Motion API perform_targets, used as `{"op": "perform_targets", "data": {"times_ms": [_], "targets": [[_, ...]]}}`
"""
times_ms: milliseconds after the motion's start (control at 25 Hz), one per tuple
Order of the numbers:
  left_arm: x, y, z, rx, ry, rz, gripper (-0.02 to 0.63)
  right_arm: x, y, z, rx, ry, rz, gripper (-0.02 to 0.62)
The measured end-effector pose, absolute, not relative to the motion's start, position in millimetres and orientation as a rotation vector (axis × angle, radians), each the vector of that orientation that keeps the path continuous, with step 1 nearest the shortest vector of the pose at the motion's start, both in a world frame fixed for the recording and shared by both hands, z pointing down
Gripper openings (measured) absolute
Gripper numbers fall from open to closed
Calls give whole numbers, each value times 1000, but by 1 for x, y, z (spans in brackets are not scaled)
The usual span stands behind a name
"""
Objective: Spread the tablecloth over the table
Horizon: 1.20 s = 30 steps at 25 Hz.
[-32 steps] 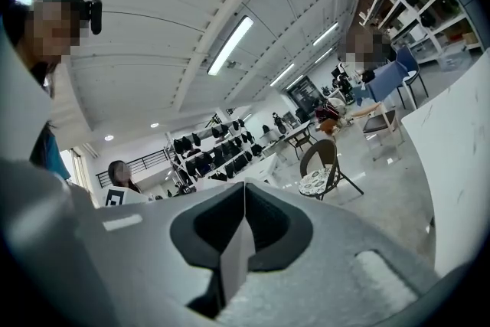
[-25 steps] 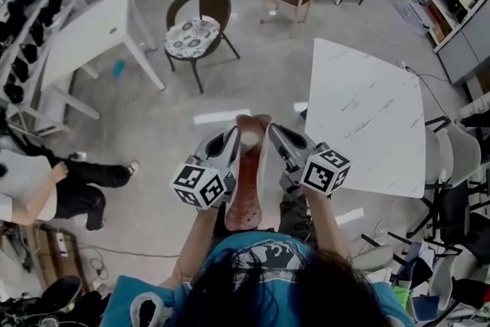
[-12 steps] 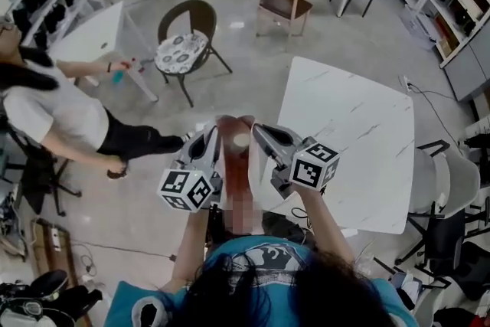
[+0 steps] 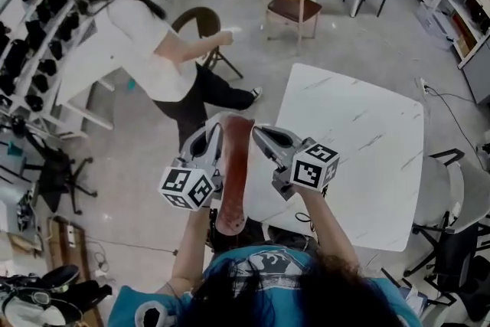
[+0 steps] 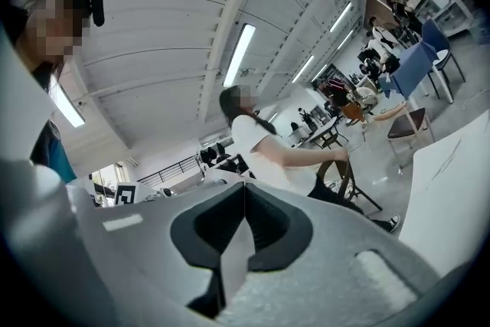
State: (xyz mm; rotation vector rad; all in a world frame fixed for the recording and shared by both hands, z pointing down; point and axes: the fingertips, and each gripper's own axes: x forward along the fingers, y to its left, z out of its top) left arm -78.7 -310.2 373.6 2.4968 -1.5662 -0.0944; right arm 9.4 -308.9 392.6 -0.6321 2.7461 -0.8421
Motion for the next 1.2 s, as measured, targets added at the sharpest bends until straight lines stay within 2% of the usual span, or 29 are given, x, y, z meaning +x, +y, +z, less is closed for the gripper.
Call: {"op": "perform_targets", "data": {"times_ms": [400,680,960,1200], "targets": [[-76,-363,365,2595,-1440,-54,21,27,-370,381,-752,2596,-864,5],[-55,-432,298,2775,-1246,-249,21,92,-439,302,-897,2415,-663,5],[-11,-480,207,2939,-1094,-617,21,252,-437,192,-1100,2108,-327,5],[22,-497,210,2895,-973,-730,22,390,-356,166,-1295,1829,-130,5]]}}
